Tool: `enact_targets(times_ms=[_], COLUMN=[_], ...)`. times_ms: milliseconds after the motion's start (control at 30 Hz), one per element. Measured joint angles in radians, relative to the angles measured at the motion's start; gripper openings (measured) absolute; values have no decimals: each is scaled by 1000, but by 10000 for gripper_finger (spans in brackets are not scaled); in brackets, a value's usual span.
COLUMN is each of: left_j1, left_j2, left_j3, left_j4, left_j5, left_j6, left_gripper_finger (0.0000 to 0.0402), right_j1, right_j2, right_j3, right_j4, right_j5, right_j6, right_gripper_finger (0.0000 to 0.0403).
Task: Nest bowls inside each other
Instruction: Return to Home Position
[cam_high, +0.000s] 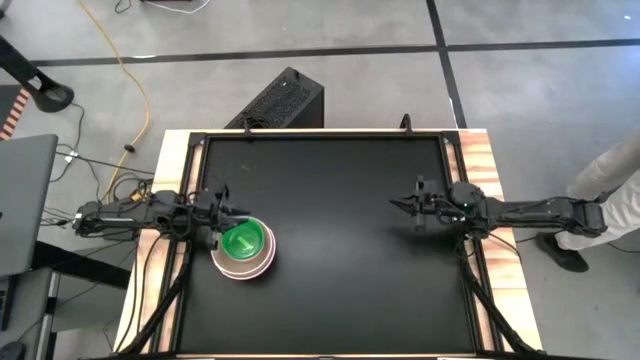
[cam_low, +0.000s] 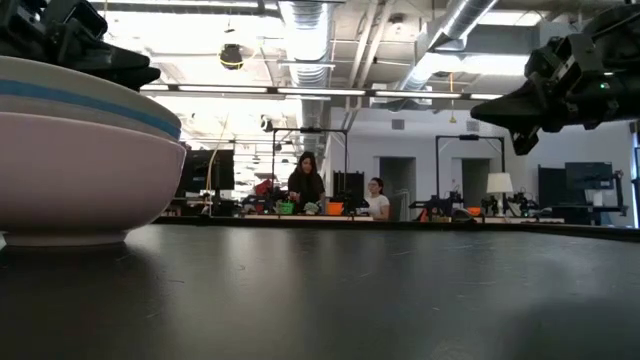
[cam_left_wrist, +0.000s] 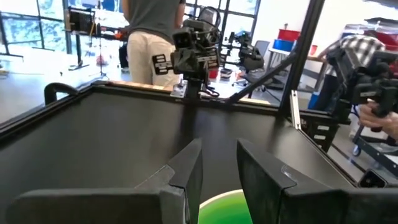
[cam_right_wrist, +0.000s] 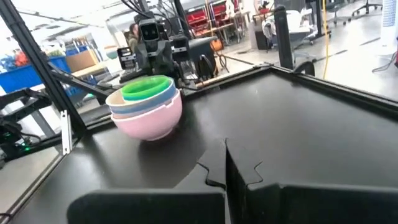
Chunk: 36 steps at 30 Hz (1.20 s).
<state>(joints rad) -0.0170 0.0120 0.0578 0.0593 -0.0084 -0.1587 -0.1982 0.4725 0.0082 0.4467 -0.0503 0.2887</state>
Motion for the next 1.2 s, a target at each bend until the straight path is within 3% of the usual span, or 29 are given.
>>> enact_targets(times_ms=[167, 367, 600, 1200], left_j1=[0, 0, 0, 0], left_j2=[0, 0, 0, 1], left_j3=[-47, -47, -48, -50], left_j4=[27, -1, -8, -8], left_j5=[4, 3, -133, -131], left_j6=[4, 23, 34, 36], left_gripper_finger=[88, 88, 88, 88], right_j1=[1, -1, -2, -1], right_j2=[-58, -233, -472, -434], right_j3=[0, -1, -1, 4], right_j4=[-72, -200, -381, -435], right_j5=[-17, -18, 47, 53], right_j6=[-3, 1, -79, -122], right_gripper_finger=[11, 11, 13, 23])
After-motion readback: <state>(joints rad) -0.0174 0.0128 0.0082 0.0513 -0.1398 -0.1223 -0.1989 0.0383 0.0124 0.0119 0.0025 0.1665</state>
